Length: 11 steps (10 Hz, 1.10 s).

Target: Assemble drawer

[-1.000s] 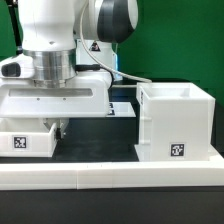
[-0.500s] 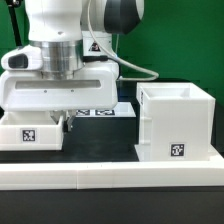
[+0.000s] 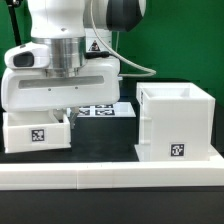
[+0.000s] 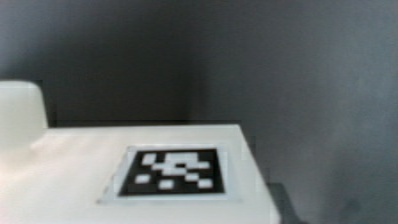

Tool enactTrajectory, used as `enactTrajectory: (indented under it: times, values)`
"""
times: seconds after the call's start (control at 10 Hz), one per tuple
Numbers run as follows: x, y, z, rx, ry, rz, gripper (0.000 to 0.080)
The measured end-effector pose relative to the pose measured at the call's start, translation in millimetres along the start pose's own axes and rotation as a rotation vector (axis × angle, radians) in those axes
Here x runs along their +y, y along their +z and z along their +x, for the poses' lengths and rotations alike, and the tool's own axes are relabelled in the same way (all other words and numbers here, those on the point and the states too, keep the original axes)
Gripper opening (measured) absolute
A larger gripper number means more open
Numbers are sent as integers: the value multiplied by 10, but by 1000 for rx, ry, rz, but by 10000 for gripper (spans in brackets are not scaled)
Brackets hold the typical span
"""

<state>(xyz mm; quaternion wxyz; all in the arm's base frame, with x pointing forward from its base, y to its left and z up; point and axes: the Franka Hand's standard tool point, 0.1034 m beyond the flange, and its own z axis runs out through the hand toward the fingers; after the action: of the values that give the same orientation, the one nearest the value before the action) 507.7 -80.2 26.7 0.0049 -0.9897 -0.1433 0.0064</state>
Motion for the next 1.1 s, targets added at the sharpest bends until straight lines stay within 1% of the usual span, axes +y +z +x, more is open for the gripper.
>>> enactTrajectory:
  times: [0.2, 0.6, 0.9, 1.1]
  values:
    - [-28, 6, 10, 0, -185, 2, 42]
    - [6, 13, -11, -6, -436, -2, 42]
    - [-105, 20, 85, -33, -777, -36, 42]
    - [-87, 24, 71, -40, -873, -37, 42]
